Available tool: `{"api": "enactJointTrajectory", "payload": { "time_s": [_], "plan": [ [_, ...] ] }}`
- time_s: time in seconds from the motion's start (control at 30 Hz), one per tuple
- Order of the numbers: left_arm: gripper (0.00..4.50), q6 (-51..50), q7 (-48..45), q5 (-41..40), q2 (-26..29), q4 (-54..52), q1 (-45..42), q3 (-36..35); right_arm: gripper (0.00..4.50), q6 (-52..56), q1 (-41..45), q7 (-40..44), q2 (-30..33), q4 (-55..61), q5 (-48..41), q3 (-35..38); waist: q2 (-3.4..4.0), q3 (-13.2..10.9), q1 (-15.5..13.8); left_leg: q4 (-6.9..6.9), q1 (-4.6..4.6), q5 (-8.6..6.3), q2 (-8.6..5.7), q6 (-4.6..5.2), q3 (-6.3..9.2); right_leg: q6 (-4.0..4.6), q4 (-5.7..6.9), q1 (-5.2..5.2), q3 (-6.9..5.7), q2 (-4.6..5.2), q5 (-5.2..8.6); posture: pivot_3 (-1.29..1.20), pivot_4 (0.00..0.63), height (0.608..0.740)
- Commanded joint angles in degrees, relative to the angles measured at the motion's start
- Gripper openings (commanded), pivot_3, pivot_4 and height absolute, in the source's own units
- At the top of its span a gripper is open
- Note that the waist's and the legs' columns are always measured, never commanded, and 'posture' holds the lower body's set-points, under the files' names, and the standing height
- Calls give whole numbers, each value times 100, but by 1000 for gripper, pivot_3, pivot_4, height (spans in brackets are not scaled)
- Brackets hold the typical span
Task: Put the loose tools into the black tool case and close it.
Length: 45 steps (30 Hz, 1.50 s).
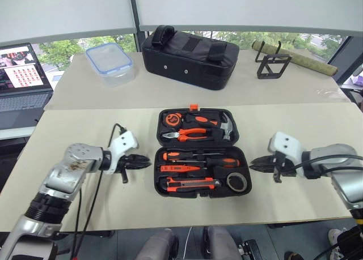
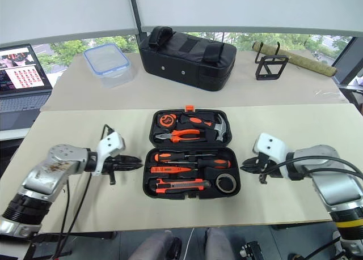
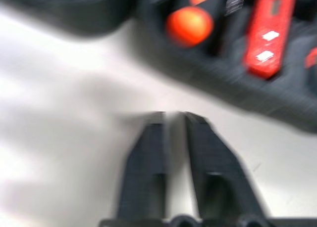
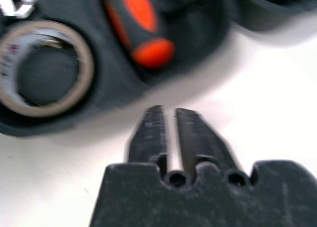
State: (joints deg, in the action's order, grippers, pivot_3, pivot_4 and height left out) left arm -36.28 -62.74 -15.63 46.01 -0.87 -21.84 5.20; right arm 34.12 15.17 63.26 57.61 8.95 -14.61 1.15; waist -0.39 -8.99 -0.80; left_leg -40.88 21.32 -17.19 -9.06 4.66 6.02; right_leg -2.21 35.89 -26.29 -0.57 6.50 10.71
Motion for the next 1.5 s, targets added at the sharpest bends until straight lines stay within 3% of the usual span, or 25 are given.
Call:
{"api": "enactJointTrajectory", "payload": {
  "time_s": [0.03, 0.2, 0.33, 0.47, 0.7, 0.8, 0.83, 0.87, 1.13, 1.23, 1.4, 1.5],
  "plan": [
    [2646, -735, 170, -333, -80, 384, -650, -358, 2537, 632, 589, -177, -105, -211, -384, 358, -1, 0, 4, -1, 0, 0, -1, 0, 0, 0, 0, 1, -1, 1, 0, 0, 150, 716],
    [4500, -1881, 789, -509, -884, 1790, -2219, -463, 4339, 1385, 2103, -894, -959, -1429, -544, 342, -6, -1, -24, -11, 4, 0, -8, 0, 1, -2, 4, 7, -4, 5, -3, 0, 150, 716],
    [4500, -2099, 1009, -442, -1324, 2659, -2918, -429, 4472, 1324, 2775, -1313, -1339, -2357, -259, 166, -8, 1, -3, -15, 8, 6, -9, 9, 2, -3, 18, 2, -2, 15, -4, 0, 150, 716],
    [4500, -1634, 1504, -91, -1964, 3972, -3641, -316, 4472, 1409, 3402, -1566, -1833, -3351, -82, -64, -8, 1, 55, -15, 30, 7, -8, 12, 4, -4, 22, -16, -11, 12, -4, 0, 150, 716],
    [4500, -1281, 1465, 143, -2185, 4584, -3797, -229, 4472, 1363, 3749, -1828, -2282, -3962, 40, -101, -7, 1, 140, -70, 99, 6, -13, 11, 8, -3, 77, -77, 1, 31, -4, 0, 150, 716],
    [3860, -1249, 1516, 160, -2205, 4617, -3768, -267, 4500, 1300, 3797, -1991, -2360, -4160, 152, -138, -7, 1, 149, -85, 100, 6, -16, 11, 8, -3, 86, -76, 1, 32, -4, 0, 150, 716],
    [3344, -1255, 1499, 156, -2201, 4585, -3744, -264, 3977, 1309, 3799, -2015, -2372, -4179, 154, -114, -6, 2, 149, -87, 100, 6, -16, 11, 8, -3, 89, -75, 2, 32, -4, 0, 150, 716],
    [2983, -1267, 1485, 151, -2196, 4556, -3722, -264, 3732, 1300, 3798, -2010, -2376, -4190, 157, -111, -6, 2, 146, -93, 99, 6, -17, 11, 7, -3, 93, -74, 4, 32, -4, 0, 150, 716],
    [424, -1426, 1492, 107, -2173, 4278, -3511, -317, 1025, 1300, 3807, -2014, -2502, -4142, 98, -89, -2, 13, 91, -105, 96, 7, -22, 10, 8, -3, 119, -71, 9, 43, -5, 0, 150, 716],
    [0, -1517, 1481, 72, -2175, 4106, -3433, -332, 37, 1297, 3822, -1999, -2555, -4074, 60, -63, -3, 18, 96, -106, 94, 7, -23, 10, 8, -3, 119, -70, 10, 42, -5, 0, 150, 716],
    [0, -1370, 1392, -31, -2239, 3786, -3384, -417, 37, 1106, 3995, -1957, -2629, -4017, 12, 21, -3, 18, 121, -105, 93, 7, -23, 10, 8, -3, 120, -70, 13, 42, -5, 0, 150, 716],
    [0, -727, 1631, 0, -2375, 3860, -3529, -638, 37, 748, 4235, -2117, -2705, -4174, 90, 113, -3, 17, 125, -106, 94, 7, -23, 10, 8, -3, 119, -71, 12, 42, -5, 0, 150, 716]
  ]
}}
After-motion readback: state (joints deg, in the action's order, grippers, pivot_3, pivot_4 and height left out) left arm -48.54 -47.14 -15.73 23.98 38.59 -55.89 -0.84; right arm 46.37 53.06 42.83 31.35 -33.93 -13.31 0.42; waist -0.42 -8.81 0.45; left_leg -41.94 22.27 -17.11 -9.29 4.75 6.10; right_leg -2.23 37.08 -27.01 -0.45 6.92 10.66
